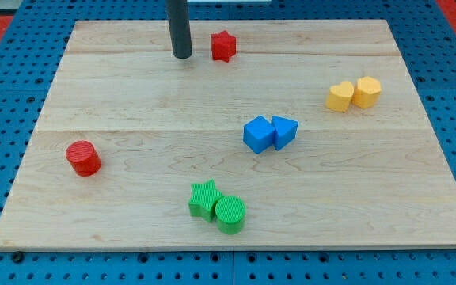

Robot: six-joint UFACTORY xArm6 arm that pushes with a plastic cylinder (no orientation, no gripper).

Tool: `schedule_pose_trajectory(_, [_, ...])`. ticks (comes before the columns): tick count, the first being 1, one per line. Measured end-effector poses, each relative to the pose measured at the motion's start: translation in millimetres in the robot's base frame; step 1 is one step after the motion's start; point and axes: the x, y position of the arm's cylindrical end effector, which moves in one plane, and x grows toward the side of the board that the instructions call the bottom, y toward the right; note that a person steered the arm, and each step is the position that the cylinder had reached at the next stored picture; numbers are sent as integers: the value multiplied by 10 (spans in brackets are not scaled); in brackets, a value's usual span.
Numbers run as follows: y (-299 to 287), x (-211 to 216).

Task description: Slide the red circle towards the top center

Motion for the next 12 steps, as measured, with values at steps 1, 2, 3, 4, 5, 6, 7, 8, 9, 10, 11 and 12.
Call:
schedule_pose_trajectory(1, [953, -176])
schedule_pose_trajectory(2, [1799, -202])
schedule_pose_trajectory(3, [1880, 38])
schedule_pose_trajectory(4, [1503, 530])
schedule_pose_trajectory(5, [728, 1087])
schedule_pose_trajectory(6, [250, 1624])
schedule_pose_trajectory(7, [76, 2532])
schedule_pose_trajectory(8, [-671, 3037])
schedule_pose_trajectory(9, [-1328, 2751])
schedule_pose_trajectory(10, [-1151, 2300])
schedule_pose_trajectory(11, [-1149, 1862])
schedule_pose_trajectory(12, [-1104, 1502])
